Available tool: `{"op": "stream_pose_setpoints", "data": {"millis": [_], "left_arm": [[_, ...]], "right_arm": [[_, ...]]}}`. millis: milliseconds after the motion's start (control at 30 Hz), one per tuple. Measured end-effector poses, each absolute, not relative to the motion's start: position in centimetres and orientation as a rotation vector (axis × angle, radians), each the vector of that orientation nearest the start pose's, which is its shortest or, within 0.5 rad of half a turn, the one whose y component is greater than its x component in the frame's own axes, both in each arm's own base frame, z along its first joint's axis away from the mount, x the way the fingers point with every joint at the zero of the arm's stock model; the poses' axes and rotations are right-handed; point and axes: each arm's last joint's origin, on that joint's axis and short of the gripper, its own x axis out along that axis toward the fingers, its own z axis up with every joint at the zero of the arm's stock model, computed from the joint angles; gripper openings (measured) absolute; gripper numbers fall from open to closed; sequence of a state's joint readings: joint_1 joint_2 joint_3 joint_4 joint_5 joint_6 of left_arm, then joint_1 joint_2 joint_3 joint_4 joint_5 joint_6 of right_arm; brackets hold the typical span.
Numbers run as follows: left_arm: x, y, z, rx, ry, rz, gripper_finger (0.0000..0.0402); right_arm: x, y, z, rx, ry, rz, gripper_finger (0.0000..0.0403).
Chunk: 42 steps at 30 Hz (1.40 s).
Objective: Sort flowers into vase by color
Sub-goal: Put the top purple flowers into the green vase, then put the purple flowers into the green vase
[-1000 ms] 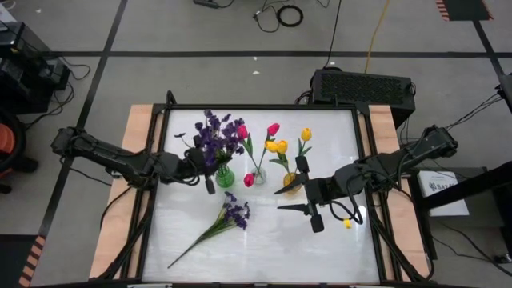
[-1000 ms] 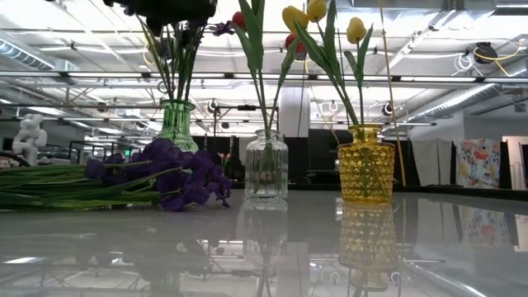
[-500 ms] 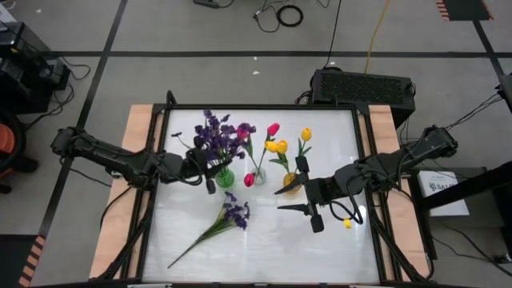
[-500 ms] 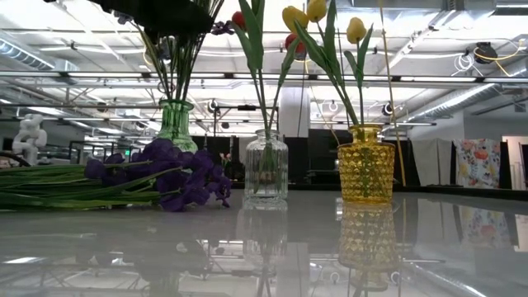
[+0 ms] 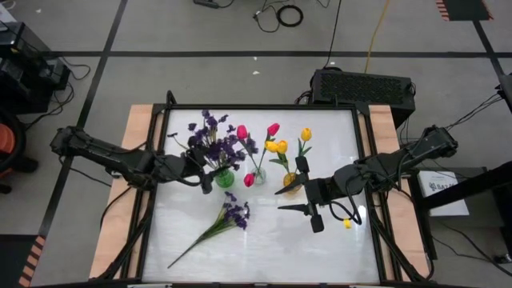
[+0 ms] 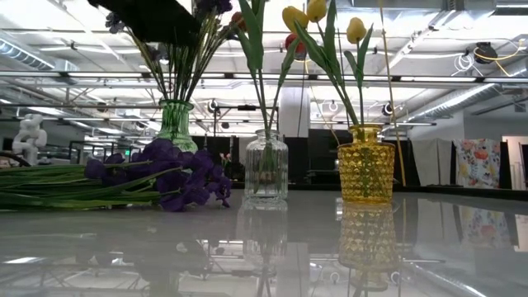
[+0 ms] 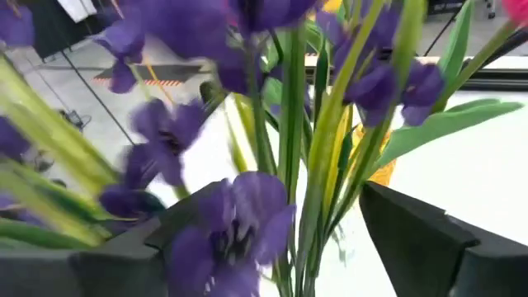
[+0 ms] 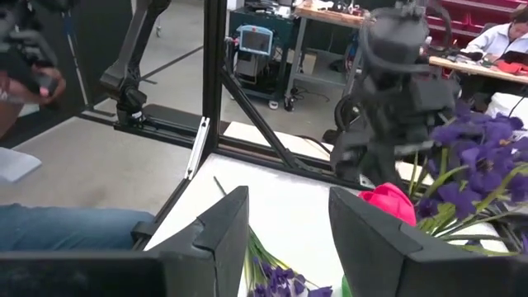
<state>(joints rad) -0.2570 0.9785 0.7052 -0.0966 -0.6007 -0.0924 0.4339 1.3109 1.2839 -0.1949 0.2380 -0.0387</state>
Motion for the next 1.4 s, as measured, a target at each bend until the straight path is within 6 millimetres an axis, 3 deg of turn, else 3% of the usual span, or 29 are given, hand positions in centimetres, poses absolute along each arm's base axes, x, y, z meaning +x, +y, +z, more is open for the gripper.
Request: {"op": "stream_pose_setpoints", "data": {"millis": [300, 767, 1100, 1400], "left_arm": [[17.8, -4.7, 30.8, -0.011, 0.288, 0.284, 0.0299], [14.1, -7.1, 32.5, -0.011, 0.2, 0.061, 0.0299], [13.8, -11.9, 30.9, -0.002, 0.282, -0.132, 0.0292], [15.0, -17.4, 27.0, -0.061, 0.426, -0.215, 0.0239]], "right_arm": [[26.8, 11.7, 39.0, -0.117, 0.215, 0.199, 0.016], [26.8, 11.6, 38.9, -0.122, 0.226, 0.199, 0.016], [26.7, 11.6, 38.8, -0.121, 0.233, 0.199, 0.016], [26.7, 11.6, 38.8, -0.121, 0.233, 0.199, 0.016]]}}
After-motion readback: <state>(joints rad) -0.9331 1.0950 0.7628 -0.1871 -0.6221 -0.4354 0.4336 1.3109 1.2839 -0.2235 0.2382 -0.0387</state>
